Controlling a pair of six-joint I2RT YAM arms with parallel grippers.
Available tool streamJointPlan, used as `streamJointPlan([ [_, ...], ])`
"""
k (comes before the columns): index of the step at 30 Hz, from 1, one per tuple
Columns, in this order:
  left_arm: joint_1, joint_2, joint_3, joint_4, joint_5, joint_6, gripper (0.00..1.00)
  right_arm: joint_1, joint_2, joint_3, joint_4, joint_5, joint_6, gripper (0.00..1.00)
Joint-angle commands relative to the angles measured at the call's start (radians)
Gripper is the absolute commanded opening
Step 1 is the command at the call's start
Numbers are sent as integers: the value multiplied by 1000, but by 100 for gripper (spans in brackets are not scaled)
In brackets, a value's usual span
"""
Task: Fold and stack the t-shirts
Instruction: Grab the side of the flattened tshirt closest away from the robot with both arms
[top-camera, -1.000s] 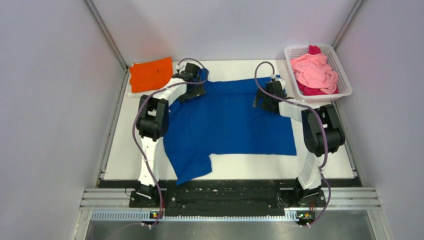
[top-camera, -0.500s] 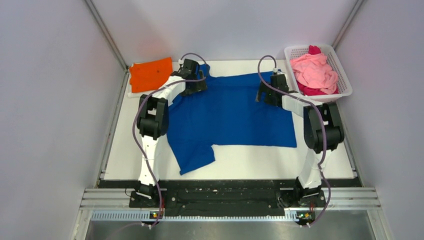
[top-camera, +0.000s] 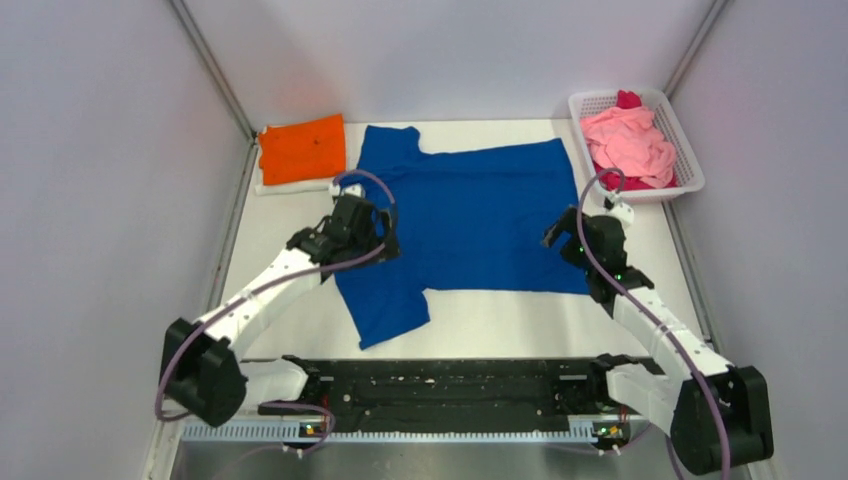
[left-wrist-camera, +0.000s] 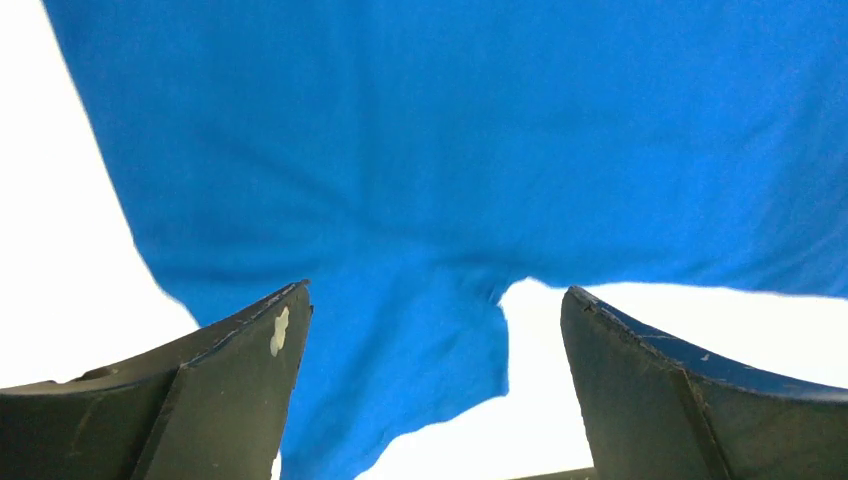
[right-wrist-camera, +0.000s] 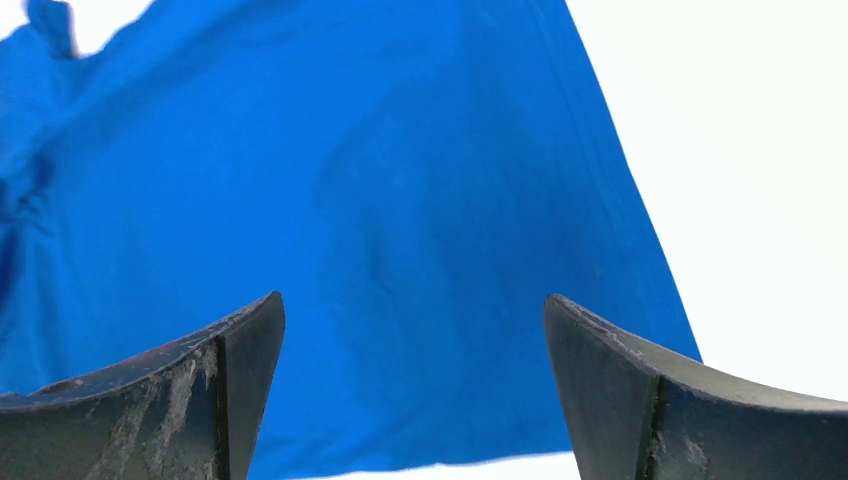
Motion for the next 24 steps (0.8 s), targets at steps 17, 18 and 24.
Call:
streamJointPlan([
  [17, -220, -430, -559, -216, 86, -331, 77, -5, -143, -161, 14, 49, 134, 99],
  [18, -220, -417, -558, -209, 81, -329, 75, -6, -142, -161, 13, 51, 133, 99],
  [24, -220, -359, -547, -170, 51, -319, 62, -6, -134, -164, 10, 58, 126, 99],
])
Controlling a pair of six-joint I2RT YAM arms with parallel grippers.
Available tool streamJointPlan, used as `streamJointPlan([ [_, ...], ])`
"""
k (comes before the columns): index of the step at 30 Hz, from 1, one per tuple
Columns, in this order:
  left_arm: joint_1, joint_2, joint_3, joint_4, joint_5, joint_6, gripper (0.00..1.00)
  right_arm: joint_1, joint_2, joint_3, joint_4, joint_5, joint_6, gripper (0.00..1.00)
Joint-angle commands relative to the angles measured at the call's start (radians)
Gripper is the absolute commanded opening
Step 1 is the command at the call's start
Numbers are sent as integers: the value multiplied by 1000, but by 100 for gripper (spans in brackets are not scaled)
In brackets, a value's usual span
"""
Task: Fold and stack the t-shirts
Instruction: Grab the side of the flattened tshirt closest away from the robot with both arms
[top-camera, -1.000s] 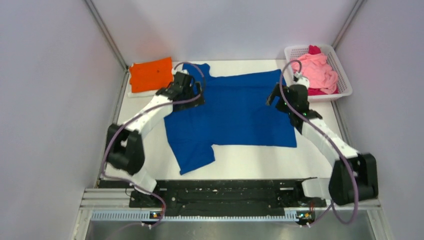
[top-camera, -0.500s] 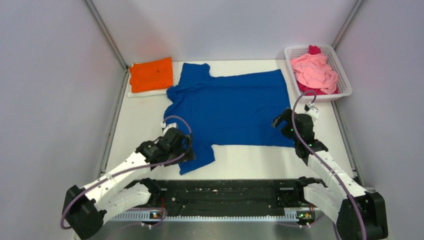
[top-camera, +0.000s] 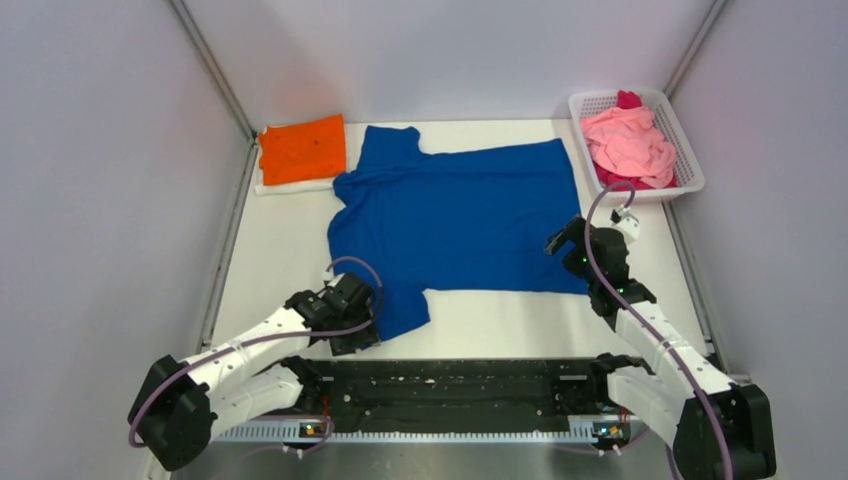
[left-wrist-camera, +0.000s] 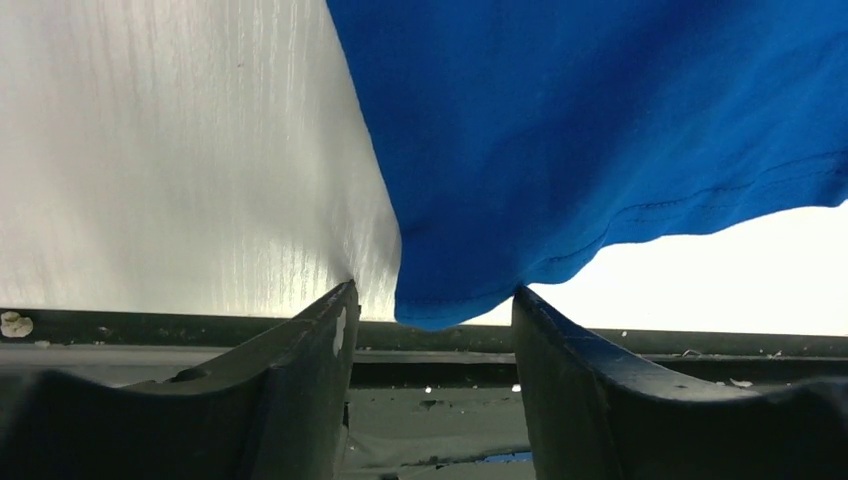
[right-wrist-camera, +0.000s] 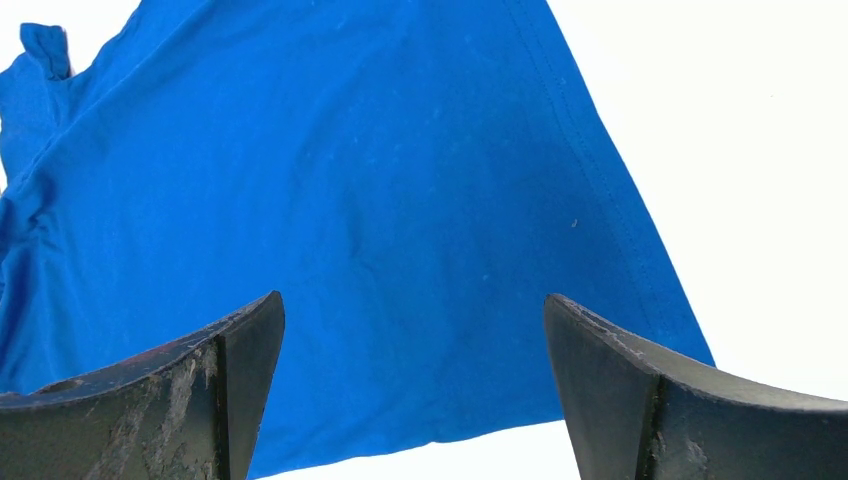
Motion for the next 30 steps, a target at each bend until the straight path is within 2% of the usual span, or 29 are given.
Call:
streamJointPlan([
  [1, -3, 32, 17, 69, 1, 1, 60, -6, 7, 0, 13, 29, 4, 99],
  [4, -3, 51, 13, 103, 25, 6, 54, -6, 14, 0, 11, 37, 3, 99],
  [7, -4, 71, 12, 115, 26, 10, 42, -5, 22, 1, 10, 40, 3, 99],
  [9, -3, 83, 12, 128, 35, 10, 28, -6, 24, 0, 10, 42, 7, 99],
  [12, -3, 97, 17, 140, 48, 16, 0, -6, 25, -2, -20, 63, 38, 98],
  [18, -4, 106, 28, 146, 63, 44, 0, -5, 22, -16, -150, 151, 126, 97],
  [25, -5, 103, 49, 185, 62, 88, 0, -5, 30, -102, -150, 133, 181, 84],
  [30, -3, 87, 57, 206, 62, 115, 0, -6, 88, -111, -146, 196, 206, 76],
])
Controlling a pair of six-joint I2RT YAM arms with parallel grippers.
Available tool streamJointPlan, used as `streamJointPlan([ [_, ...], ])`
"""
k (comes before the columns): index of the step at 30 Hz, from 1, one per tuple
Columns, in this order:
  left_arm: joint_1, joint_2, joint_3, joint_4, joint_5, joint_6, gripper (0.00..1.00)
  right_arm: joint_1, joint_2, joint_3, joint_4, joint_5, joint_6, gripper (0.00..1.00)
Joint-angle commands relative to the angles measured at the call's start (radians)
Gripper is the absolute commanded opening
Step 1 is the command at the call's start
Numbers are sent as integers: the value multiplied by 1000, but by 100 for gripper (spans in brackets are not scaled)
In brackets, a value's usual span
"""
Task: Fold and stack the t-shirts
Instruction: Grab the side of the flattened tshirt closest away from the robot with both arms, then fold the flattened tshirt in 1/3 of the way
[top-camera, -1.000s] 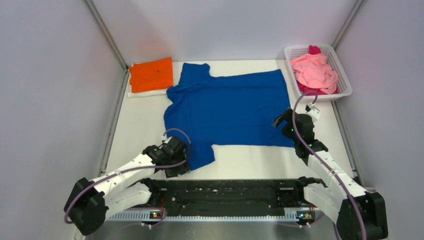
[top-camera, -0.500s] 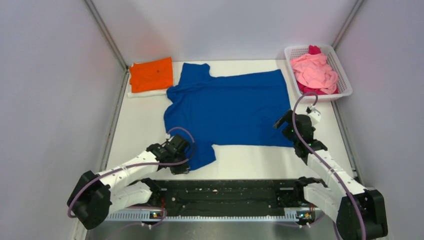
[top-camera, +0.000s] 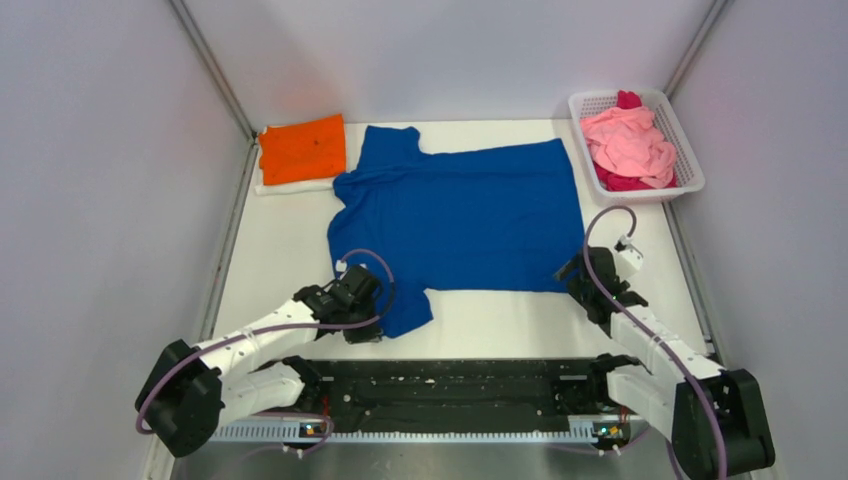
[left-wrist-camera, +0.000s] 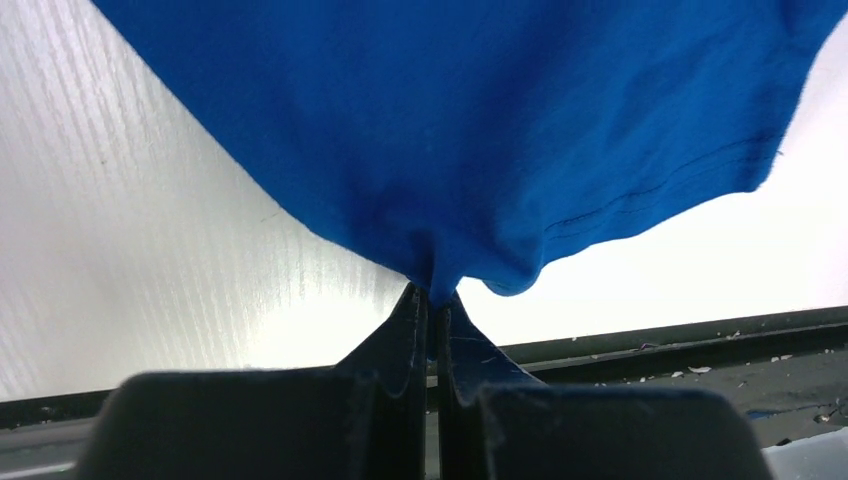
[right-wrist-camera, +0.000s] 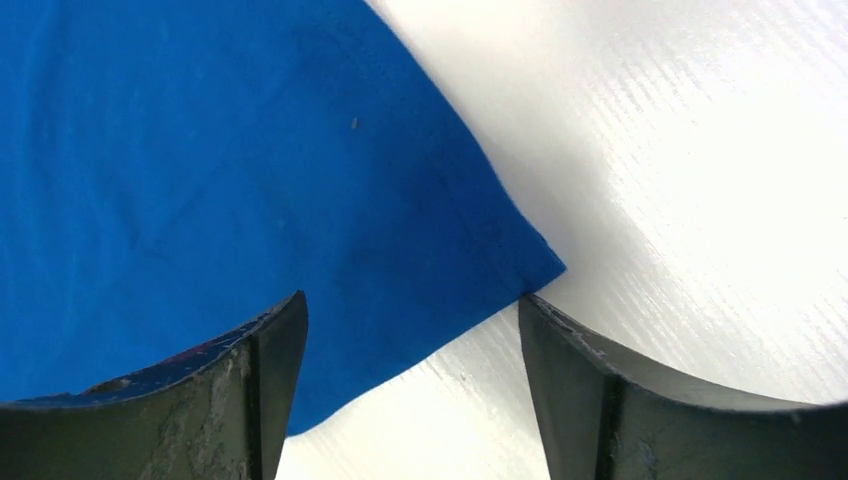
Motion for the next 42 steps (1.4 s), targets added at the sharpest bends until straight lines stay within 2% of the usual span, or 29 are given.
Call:
streamJointPlan([
  [1, -4, -18, 41, 53, 2, 42, 0, -6, 63, -1, 4, 75, 41, 73],
  [7, -3, -30, 51, 50, -1, 60, 0, -6, 159, 29, 40, 83, 40, 55],
  [9, -4, -36, 54, 37, -11, 60, 0, -6, 167, 34, 40, 82, 39, 41],
  [10, -3, -39, 57, 31, -13, 60, 0, -6, 165, 34, 39, 81, 38, 29],
  [14, -3, -68, 65, -5, -1, 49, 0, -5, 122, 32, 11, 77, 36, 3],
  [15, -3, -76, 69, -18, 2, 44, 0, -6, 108, 32, -1, 73, 36, 0],
  [22, -8, -204, 54, -219, 77, -54, 0, -6, -39, 71, -224, 2, 25, 0],
  [29, -30, -395, -4, -334, 153, -173, 0, -4, -213, 98, -494, -64, 40, 0],
  [37, -87, -540, -5, -437, 199, -277, 0, 23, -331, 118, -591, -128, 99, 0],
  [42, -96, -576, 2, -429, 190, -288, 0, 33, -376, 129, -639, -122, 95, 0],
])
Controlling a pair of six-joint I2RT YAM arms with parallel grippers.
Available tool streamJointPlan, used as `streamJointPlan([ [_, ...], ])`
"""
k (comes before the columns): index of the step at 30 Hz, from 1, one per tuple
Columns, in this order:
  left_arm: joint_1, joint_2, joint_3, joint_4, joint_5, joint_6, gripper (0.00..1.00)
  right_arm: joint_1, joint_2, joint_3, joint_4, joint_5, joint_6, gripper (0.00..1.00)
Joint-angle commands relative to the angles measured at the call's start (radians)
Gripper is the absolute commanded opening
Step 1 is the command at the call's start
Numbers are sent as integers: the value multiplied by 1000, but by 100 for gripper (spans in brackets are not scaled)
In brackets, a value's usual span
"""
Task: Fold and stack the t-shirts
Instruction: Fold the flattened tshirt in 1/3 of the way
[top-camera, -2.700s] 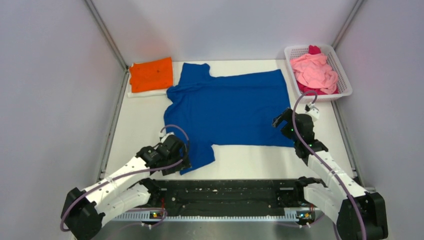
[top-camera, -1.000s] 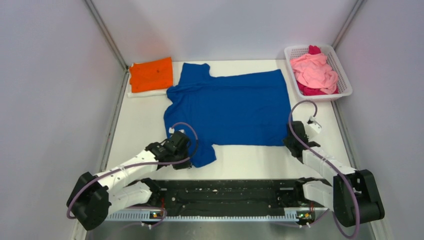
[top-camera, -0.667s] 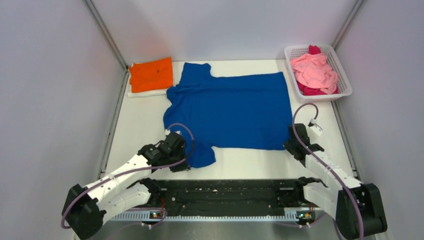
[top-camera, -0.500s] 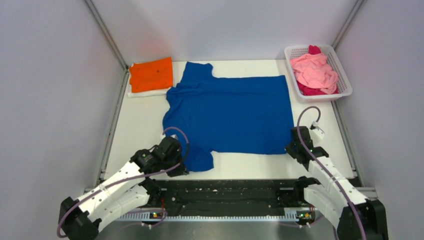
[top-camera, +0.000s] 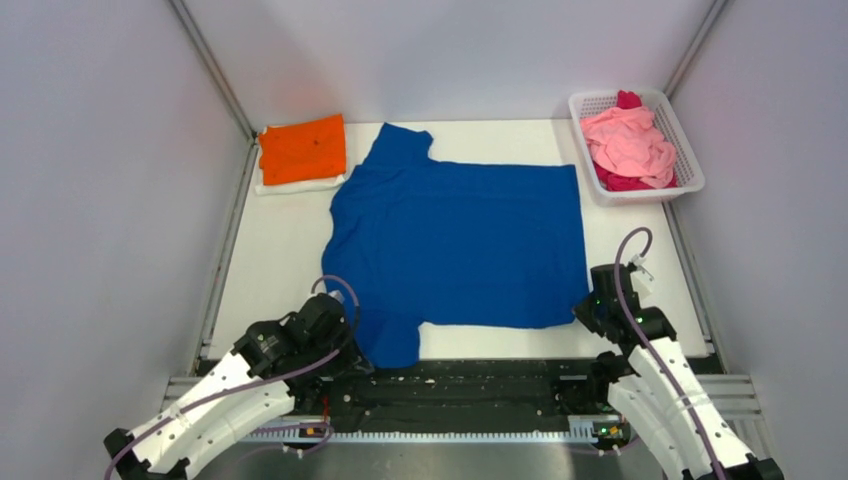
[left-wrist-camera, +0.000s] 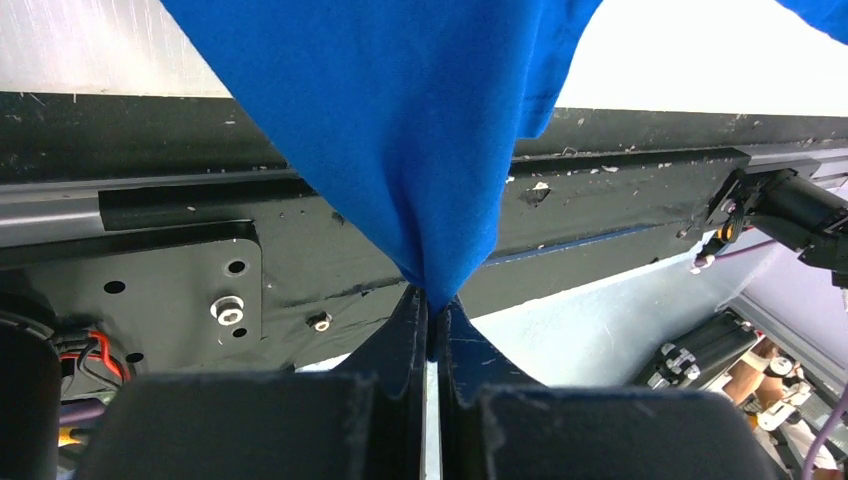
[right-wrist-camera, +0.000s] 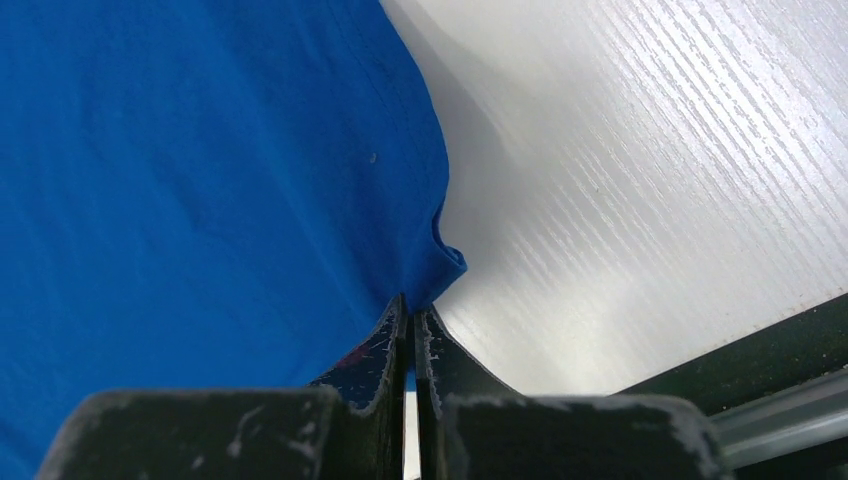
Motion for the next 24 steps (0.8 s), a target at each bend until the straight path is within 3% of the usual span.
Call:
streamJointPlan([
  [1, -9, -9, 11, 9, 0, -28, 0, 12, -41, 40, -59, -11, 5, 0],
  [11, -7, 249, 125, 389, -40, 146, 0, 12, -11, 34, 70, -75, -75, 0],
  [17, 9, 391, 286, 470, -288, 256, 0, 11, 112, 90, 168, -75, -127, 0],
  [21, 78, 506, 376, 506, -345, 301, 0, 12, 196, 144, 229, -50, -155, 0],
  [24, 195, 587, 426, 555, -274, 334, 0, 4, 248, 184, 262, -22, -170, 0],
])
